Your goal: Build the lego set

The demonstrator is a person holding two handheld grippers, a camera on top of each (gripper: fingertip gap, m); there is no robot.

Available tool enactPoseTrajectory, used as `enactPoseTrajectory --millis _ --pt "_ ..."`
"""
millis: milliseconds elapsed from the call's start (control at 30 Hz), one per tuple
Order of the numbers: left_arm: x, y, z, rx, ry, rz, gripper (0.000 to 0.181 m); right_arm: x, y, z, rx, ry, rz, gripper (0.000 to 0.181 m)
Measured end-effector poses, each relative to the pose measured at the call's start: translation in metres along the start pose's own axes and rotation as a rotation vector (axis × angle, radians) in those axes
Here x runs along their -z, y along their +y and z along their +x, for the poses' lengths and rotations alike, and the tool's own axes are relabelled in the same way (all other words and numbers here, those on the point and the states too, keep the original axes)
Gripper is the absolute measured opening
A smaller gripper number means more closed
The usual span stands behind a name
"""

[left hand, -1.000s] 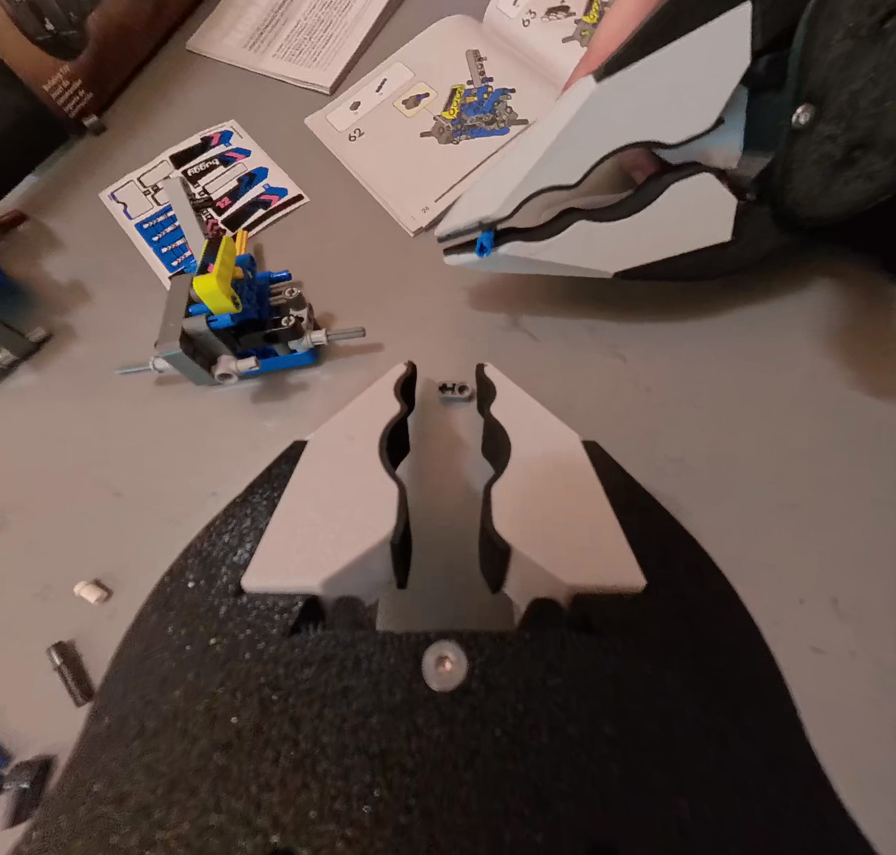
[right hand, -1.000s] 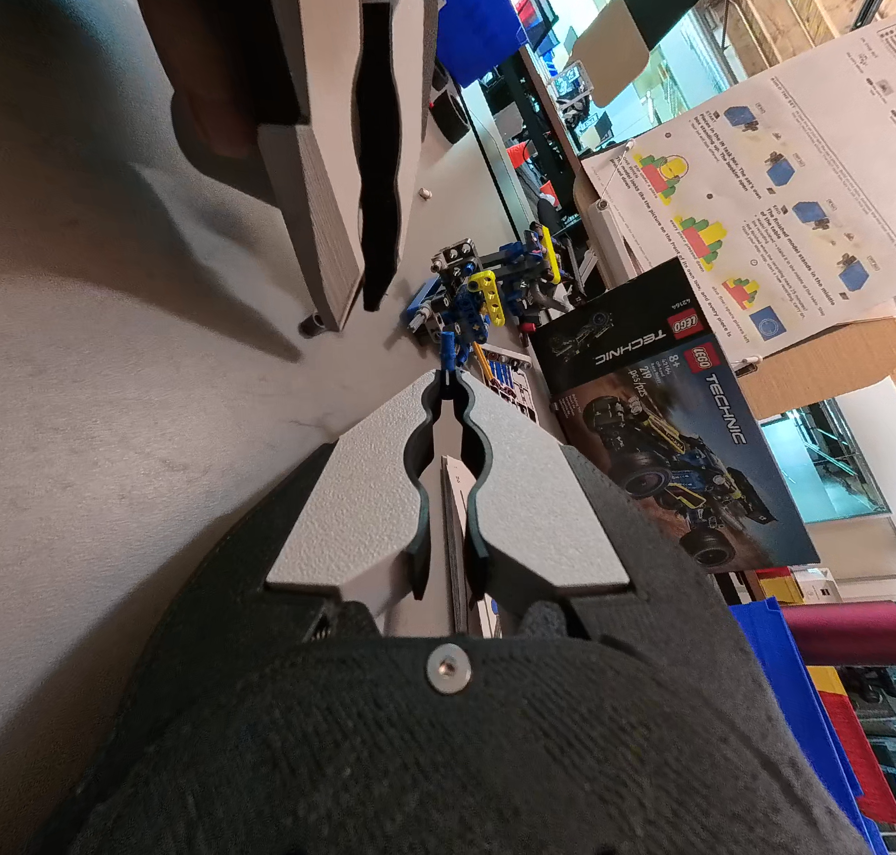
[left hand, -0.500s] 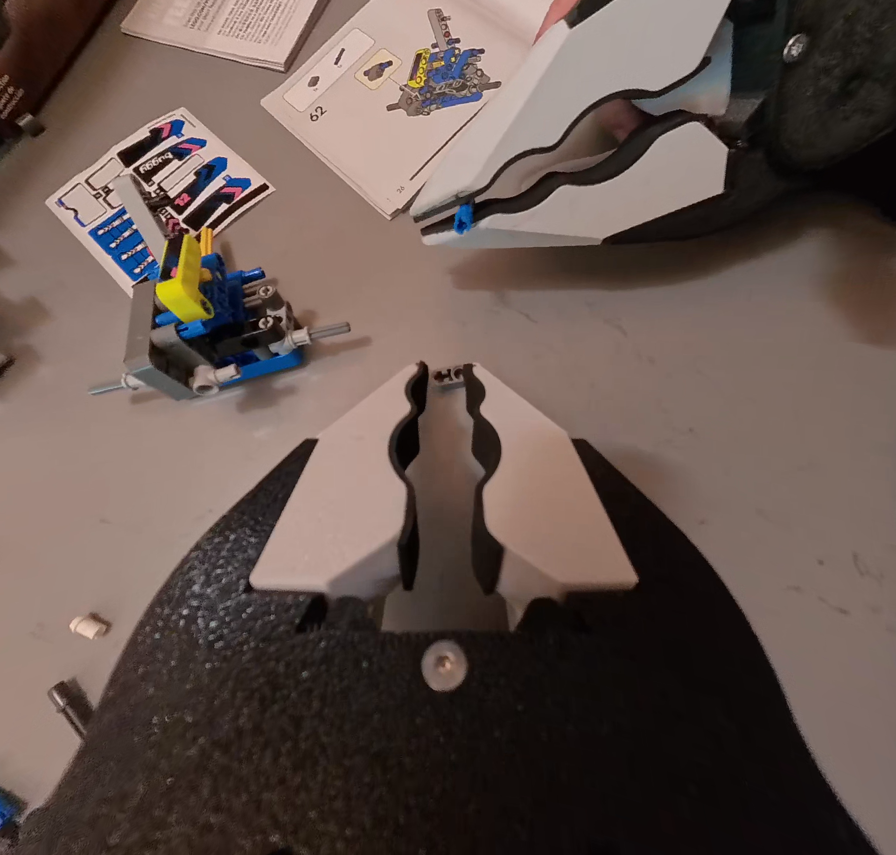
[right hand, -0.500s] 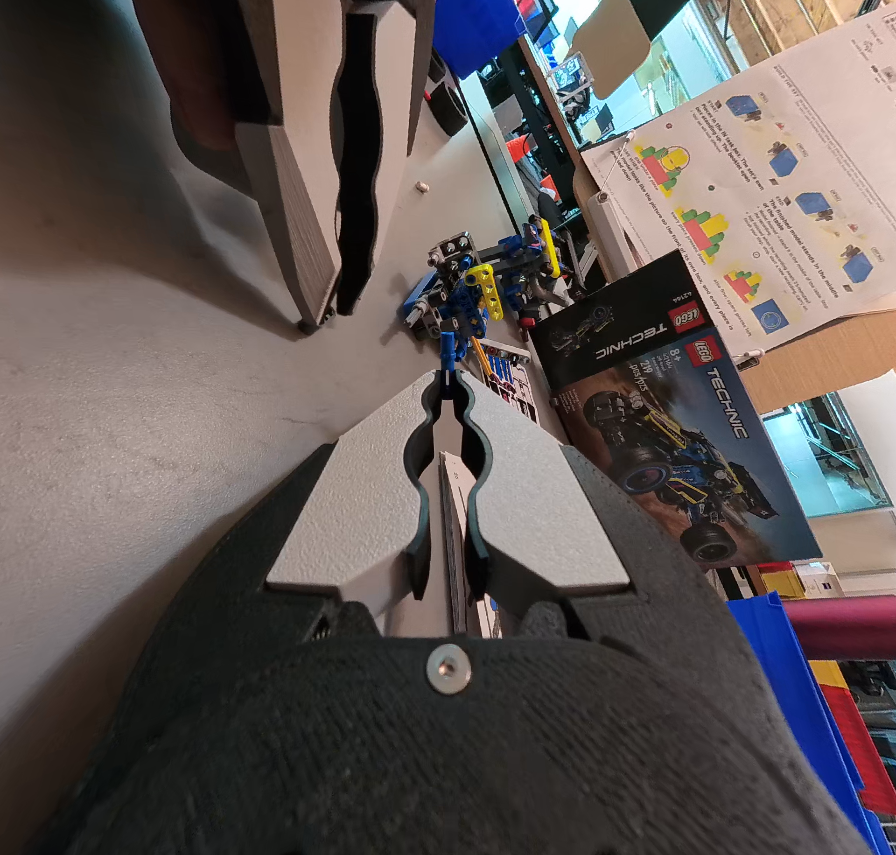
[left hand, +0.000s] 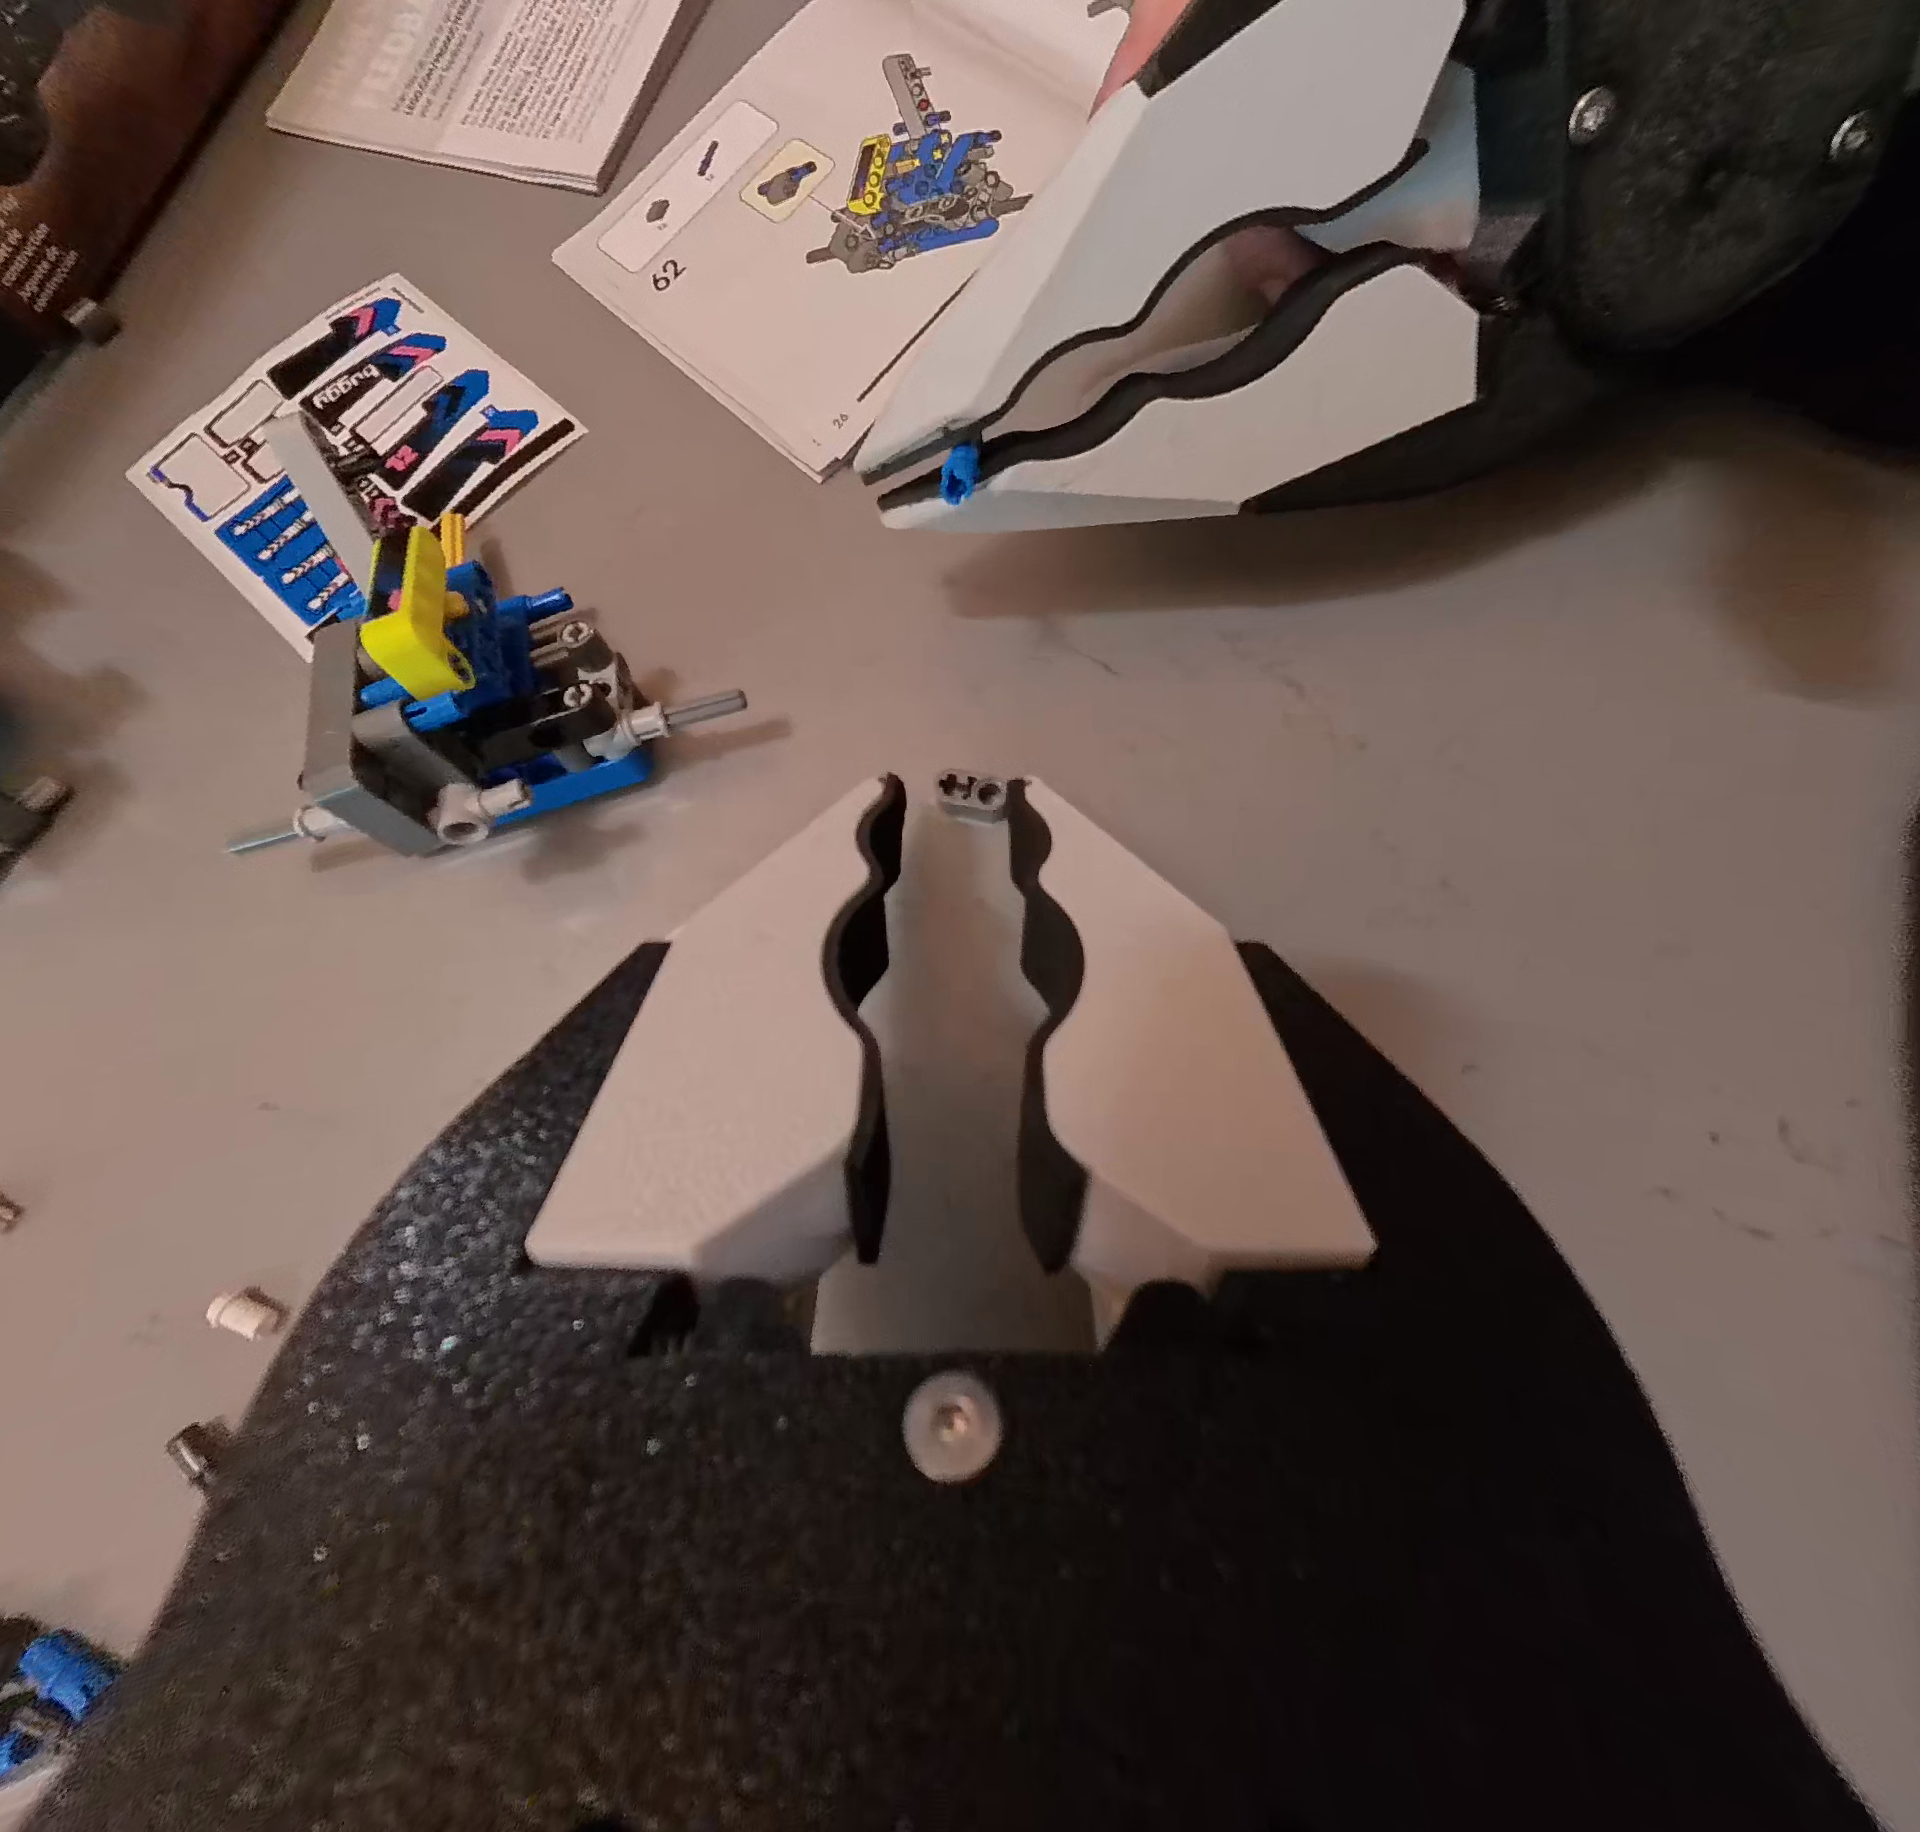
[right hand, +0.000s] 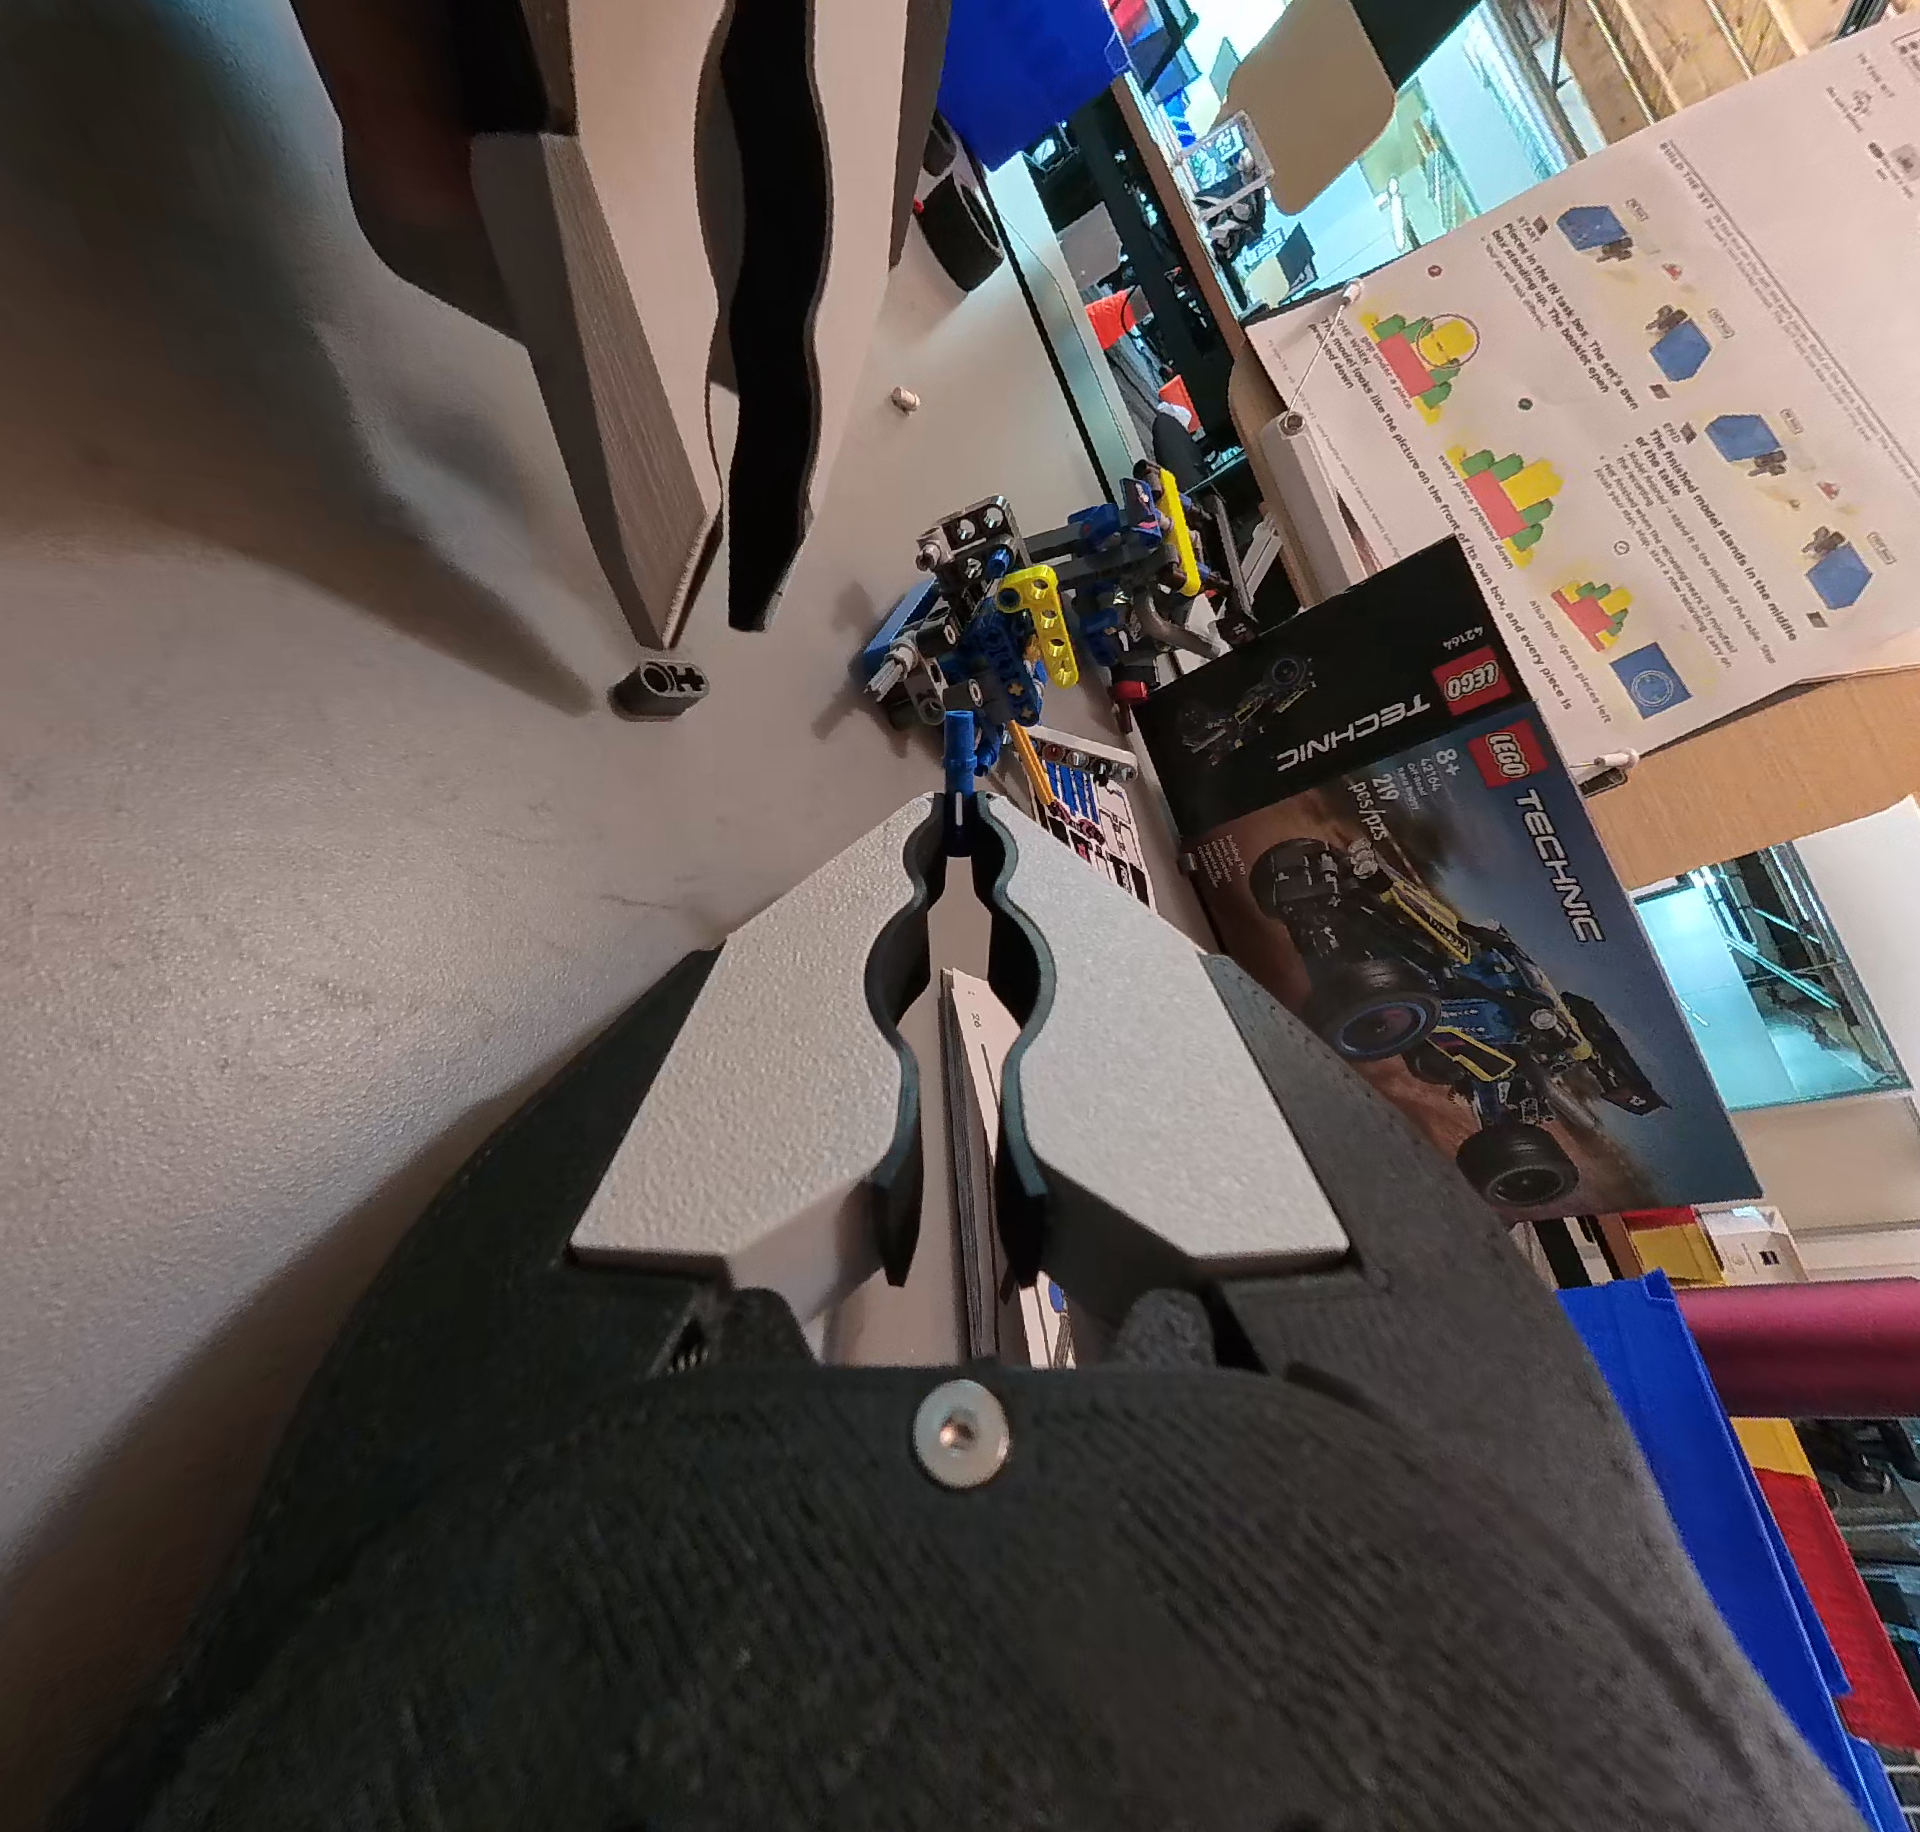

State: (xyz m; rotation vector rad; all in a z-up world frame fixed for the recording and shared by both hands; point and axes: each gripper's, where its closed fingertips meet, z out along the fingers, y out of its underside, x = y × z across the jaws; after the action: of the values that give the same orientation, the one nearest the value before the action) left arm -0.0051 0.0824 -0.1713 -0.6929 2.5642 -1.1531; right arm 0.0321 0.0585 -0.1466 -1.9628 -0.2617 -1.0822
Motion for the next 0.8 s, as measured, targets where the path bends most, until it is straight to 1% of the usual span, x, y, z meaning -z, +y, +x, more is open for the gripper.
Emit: enactPoseTrajectory --millis 100,200,267,333,400,467,533,600,700,800 --pt "-0.002 0.003 0.004 -0.013 0.014 -0.022 0.017 0.000 0.000 0.000 0.001 0.000 0.000 0.002" --pt "-0.001 0.008 0.001 -0.035 -0.006 -0.053 0.017 0.000 0.000 0.000 0.002 0.000 0.001 0.002" --pt "-0.001 0.012 -0.002 -0.045 -0.026 -0.084 0.011 0.000 0.000 0.000 0.003 -0.001 -0.001 0.002" --pt "-0.002 0.016 0.003 -0.058 0.001 -0.114 0.005 0.000 0.000 0.000 0.003 0.001 0.001 0.002" --pt "-0.005 0.013 0.010 -0.077 0.022 -0.107 0.000 0.000 0.000 0.000 0.002 0.003 0.001 0.002" --pt "-0.010 0.009 0.017 -0.090 0.042 -0.096 0.000 0.000 0.000 0.001 0.000 0.007 0.002 0.002" --pt "-0.016 0.004 0.018 -0.094 0.032 -0.078 0.000 0.000 0.000 0.002 -0.003 0.010 0.002 0.002" --pt "-0.019 0.001 0.019 -0.090 0.026 -0.063 0.004 0.001 0.000 0.003 -0.005 0.014 0.003 0.002" --pt "-0.017 -0.004 0.020 -0.090 0.029 -0.030 0.006 0.001 0.000 0.002 -0.004 0.014 0.003 0.002" --pt "-0.008 -0.011 0.014 -0.081 0.000 0.013 0.006 0.000 0.000 0.000 0.002 0.005 0.003 0.002"
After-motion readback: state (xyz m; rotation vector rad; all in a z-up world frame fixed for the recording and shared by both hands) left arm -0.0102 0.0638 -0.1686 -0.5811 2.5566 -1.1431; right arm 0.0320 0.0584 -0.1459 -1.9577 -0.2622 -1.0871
